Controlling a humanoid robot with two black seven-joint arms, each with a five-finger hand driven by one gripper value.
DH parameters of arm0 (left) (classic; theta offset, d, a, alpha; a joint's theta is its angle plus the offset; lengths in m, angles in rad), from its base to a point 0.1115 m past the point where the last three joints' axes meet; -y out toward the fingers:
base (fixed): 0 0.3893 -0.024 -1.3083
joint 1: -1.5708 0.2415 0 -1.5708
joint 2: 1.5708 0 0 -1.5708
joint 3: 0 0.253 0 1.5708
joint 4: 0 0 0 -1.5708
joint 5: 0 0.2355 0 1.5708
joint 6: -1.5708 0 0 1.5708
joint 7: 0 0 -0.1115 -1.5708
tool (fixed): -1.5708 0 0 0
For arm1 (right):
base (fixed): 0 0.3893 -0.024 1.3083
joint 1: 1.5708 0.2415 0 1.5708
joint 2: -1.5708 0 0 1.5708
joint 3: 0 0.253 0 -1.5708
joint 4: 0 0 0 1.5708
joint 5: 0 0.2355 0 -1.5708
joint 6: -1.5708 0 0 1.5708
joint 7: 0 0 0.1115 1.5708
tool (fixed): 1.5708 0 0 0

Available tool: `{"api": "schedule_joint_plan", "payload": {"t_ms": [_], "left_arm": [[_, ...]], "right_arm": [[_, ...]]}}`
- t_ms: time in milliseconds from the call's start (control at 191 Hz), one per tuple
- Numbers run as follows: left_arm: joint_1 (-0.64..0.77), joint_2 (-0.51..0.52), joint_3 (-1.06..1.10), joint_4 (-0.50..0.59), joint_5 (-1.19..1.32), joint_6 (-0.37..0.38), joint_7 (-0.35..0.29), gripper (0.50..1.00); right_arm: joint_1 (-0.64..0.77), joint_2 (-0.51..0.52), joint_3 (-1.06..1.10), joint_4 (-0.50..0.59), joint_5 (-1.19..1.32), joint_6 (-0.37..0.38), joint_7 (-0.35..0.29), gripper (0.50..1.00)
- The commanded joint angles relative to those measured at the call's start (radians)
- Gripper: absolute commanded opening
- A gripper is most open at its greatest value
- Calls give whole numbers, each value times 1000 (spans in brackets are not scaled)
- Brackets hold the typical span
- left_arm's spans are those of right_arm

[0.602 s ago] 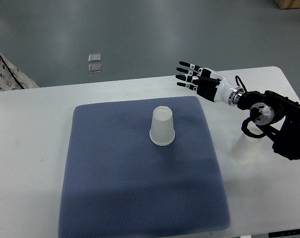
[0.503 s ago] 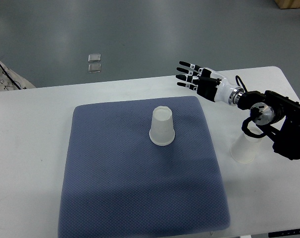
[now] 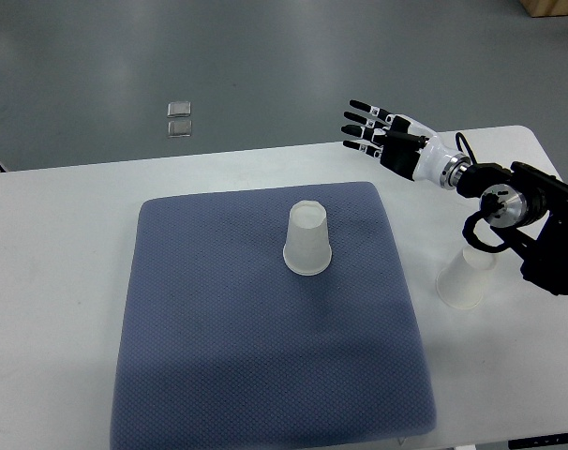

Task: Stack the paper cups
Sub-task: 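Move the right hand back and lower it toward the loose white cup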

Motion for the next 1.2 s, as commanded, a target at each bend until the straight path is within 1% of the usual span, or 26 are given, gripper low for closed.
{"api": "schedule_joint_plan", "payload": {"t_ms": [0, 204, 319, 377, 497, 550, 670, 770, 859, 958, 1005, 1099, 1194], "left_arm": [[0, 0, 0, 3, 0, 0, 0, 1000], [0, 0, 0, 3, 0, 0, 0, 1000], [0, 0, 0, 3, 0, 0, 0, 1000], [0, 0, 0, 3, 0, 0, 0, 1000], [0, 0, 0, 3, 0, 0, 0, 1000], [0, 0, 0, 3, 0, 0, 0, 1000], [0, 0, 1, 3, 0, 0, 0, 1000], [0, 0, 0, 3, 0, 0, 0, 1000], [0, 0, 0, 3, 0, 0, 0, 1000], [0, 0, 0, 3, 0, 0, 0, 1000], [0, 0, 0, 3, 0, 0, 0, 1000], [0, 0, 0, 3, 0, 0, 0, 1000], [0, 0, 0, 3, 0, 0, 0, 1000]], "right_arm": [[1, -37, -1, 0, -12, 1, 11, 928], [4, -120, -3, 0, -13, 24, 80, 928], [4, -148, -7, 1, -15, 32, 80, 928], [4, -172, -7, 1, -15, 32, 80, 928], [1, -240, -15, 4, -18, 61, 81, 928], [2, -258, -21, 4, -41, 62, 83, 928], [4, -315, -20, 4, -245, 70, 103, 928], [2, -375, -18, 21, -434, 84, 147, 928], [2, -407, -24, 44, -565, 121, 207, 928], [4, -433, -26, 61, -658, 164, 239, 928], [2, -461, -27, 90, -711, 184, 247, 928], [4, -494, -58, 153, -816, 188, 253, 928], [5, -517, -73, 201, -946, 185, 290, 928]]}}
